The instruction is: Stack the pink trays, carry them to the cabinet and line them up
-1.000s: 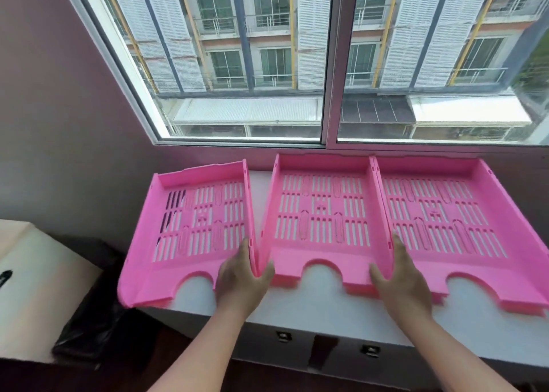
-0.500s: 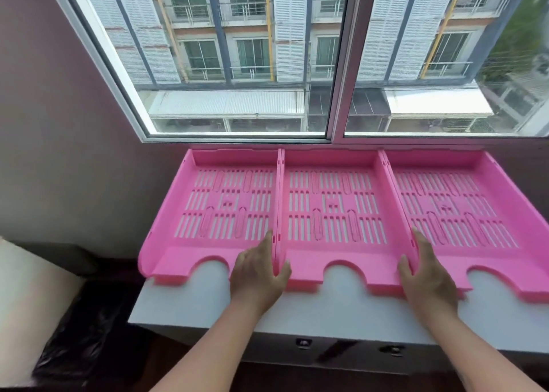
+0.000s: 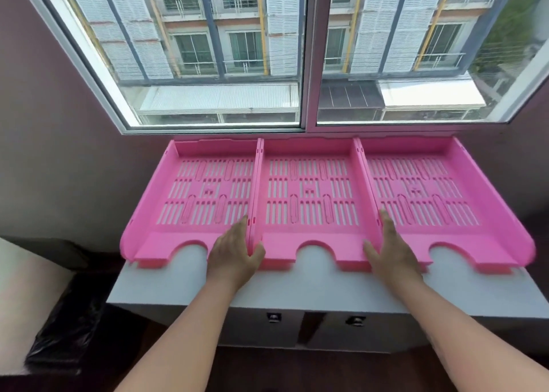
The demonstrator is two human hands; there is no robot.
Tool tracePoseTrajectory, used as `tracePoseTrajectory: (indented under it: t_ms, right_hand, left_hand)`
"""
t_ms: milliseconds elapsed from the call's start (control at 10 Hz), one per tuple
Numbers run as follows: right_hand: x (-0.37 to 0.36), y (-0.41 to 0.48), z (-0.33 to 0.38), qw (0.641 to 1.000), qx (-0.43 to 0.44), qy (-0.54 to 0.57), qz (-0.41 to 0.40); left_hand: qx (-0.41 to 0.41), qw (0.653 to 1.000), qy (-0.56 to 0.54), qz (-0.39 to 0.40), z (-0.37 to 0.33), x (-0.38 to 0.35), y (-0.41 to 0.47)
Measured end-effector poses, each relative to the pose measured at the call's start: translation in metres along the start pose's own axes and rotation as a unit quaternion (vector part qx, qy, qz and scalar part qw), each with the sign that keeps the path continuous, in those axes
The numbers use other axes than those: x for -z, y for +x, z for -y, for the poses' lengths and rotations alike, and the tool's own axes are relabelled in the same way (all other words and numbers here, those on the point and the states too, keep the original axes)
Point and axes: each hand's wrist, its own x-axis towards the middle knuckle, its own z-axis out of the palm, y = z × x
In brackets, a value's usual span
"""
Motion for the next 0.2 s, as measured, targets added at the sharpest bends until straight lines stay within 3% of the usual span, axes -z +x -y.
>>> tracePoseTrajectory:
  t_ms: [100, 200]
  right_hand:
    - [0.011, -0.005, -0.005, 0.999, 0.028, -0.038, 0.018]
    - [0.019, -0.018, -0.022, 0.992, 0.051, -0.118, -0.007]
  left_hand:
    - [-0.047, 0.997, 0.05, -0.038, 0.005, -0.002, -0.01]
    - [-0.031, 0.994, 0.087, -0.05, 0.011, -0.003, -0.032]
